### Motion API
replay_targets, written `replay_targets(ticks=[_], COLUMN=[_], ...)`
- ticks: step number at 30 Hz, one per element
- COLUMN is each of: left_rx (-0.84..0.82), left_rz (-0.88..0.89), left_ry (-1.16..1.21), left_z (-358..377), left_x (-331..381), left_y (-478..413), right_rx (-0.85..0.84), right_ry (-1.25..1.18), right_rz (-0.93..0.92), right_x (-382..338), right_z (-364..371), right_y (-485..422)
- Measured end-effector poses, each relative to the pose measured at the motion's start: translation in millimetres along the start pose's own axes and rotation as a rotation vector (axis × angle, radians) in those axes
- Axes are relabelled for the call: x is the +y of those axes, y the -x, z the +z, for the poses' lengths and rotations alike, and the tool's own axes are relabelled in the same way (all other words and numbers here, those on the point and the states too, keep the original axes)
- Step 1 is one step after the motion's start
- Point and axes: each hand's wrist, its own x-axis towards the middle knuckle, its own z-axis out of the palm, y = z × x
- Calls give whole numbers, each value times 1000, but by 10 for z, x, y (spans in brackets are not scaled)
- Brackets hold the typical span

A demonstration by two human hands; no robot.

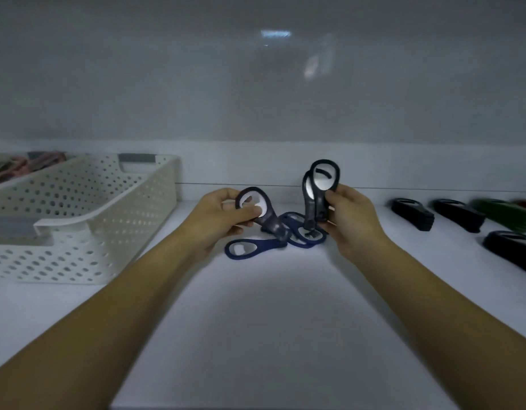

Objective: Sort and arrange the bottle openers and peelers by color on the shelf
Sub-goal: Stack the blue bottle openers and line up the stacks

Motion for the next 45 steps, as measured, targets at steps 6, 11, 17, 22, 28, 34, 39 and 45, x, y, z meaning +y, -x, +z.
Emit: replay_targets(ticks=[6,11,17,22,28,34,39,45], left_rx=[3,3,6,-77,-120,-194,-148,39], left_rz=[103,159,136,144,256,274,264,-31], left_ry=[4,25,91,172,-99,-246,-277,201], left_z=[42,20,66,111,31,131,158,109], left_x=[-23,-2,8,17,52,-11,-37,22], left_y=[5,11,22,67,78,102,61,5], right_rx=[-363,-453,-380,-381,-397,-421,-383,-327], right_ry=[149,104,200,243,509,679,724,899], right_rz=[7,9,-45,-63,-283,-325,-346,-516], right_x=[114,140,185,217,130,181,258,279], right_z=[166,186,191,176,122,128,138,118], right_y=[170,199,168,143,131,128,84,130])
